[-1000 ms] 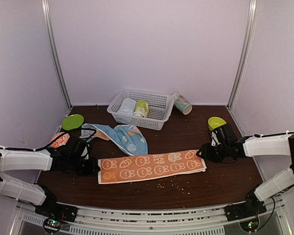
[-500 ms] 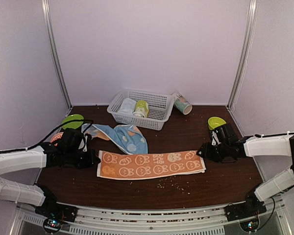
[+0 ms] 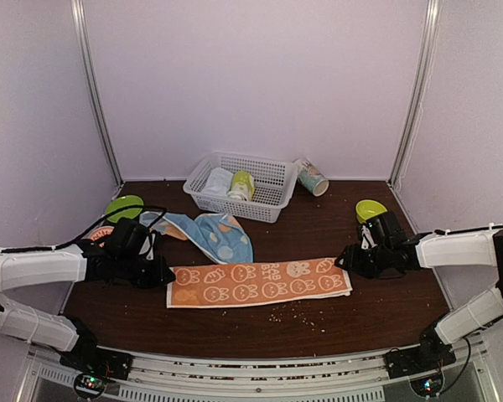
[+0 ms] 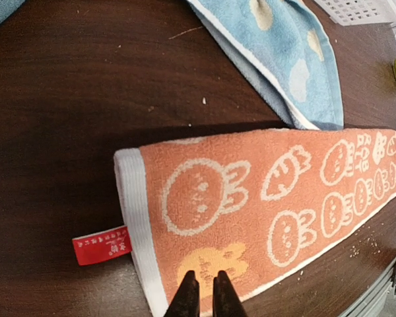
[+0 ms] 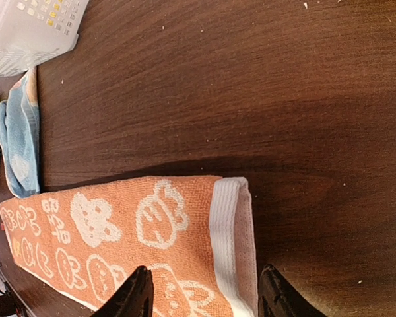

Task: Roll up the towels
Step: Adjust the towel at the center of the board.

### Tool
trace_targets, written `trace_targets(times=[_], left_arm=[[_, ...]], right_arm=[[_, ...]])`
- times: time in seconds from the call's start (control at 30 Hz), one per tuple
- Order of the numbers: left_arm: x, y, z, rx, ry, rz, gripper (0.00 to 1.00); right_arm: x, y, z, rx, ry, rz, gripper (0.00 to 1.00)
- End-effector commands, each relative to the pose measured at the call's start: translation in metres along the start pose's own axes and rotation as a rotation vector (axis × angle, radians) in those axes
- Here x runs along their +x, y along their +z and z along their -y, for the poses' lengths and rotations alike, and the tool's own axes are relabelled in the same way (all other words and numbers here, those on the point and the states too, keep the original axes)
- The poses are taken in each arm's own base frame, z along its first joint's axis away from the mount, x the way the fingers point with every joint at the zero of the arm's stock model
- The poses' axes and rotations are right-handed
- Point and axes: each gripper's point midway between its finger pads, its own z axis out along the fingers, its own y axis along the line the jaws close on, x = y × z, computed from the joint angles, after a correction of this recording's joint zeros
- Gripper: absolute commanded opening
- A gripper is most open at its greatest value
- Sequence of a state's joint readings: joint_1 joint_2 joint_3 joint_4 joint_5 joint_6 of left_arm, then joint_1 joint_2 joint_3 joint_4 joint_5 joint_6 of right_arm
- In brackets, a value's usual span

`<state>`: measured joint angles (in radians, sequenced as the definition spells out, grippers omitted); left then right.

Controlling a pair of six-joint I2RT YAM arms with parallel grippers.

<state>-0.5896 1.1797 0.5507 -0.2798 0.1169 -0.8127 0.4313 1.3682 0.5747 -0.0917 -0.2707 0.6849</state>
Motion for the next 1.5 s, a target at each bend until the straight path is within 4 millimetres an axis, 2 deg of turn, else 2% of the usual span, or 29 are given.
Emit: trace_targets(times=[0.0,0.23,0.3,0.43,0.63,0.77,0.87,1.07,1.33,1.47], left_arm=[[-0.008,0.001,0.009,0.037,0.021,0.018,0.10],[-0.006,0.005,0.004,0.010,0.027,0.001,0.12],[-0.004,0.004,-0.003,-0.025,0.017,0.000,0.16],[0.004,0.001,-0.021,-0.084,-0.017,0.005,0.36],[0.027,0.007,-0.022,-0.047,-0.057,-0.070,0.40],[0.039,0.004,-0.025,-0.026,-0.087,-0.086,0.44],[0.044,0.003,-0.030,-0.031,-0.086,-0.085,0.43],[0.039,0.009,-0.022,-0.004,-0.077,-0.085,0.29],[0.036,0.018,-0.020,-0.008,-0.052,-0.106,0.23],[0.032,0.014,-0.018,-0.010,-0.048,-0.087,0.14]], right_arm=[[-0.006,0.001,-0.004,-0.017,0.006,0.013,0.55],[-0.004,0.002,-0.004,-0.017,0.005,0.008,0.55],[-0.004,0.002,-0.003,-0.015,0.005,0.005,0.56],[-0.003,0.001,-0.002,-0.010,0.002,0.006,0.57],[-0.004,0.001,-0.002,-0.010,0.003,0.006,0.58],[-0.003,-0.001,-0.001,-0.007,0.001,0.009,0.58],[-0.002,-0.001,0.000,-0.007,0.004,0.009,0.58],[-0.001,0.001,0.000,-0.011,0.007,0.004,0.58],[-0.003,-0.001,-0.001,-0.012,0.004,0.007,0.58],[-0.003,-0.001,-0.002,-0.012,0.001,0.008,0.57]])
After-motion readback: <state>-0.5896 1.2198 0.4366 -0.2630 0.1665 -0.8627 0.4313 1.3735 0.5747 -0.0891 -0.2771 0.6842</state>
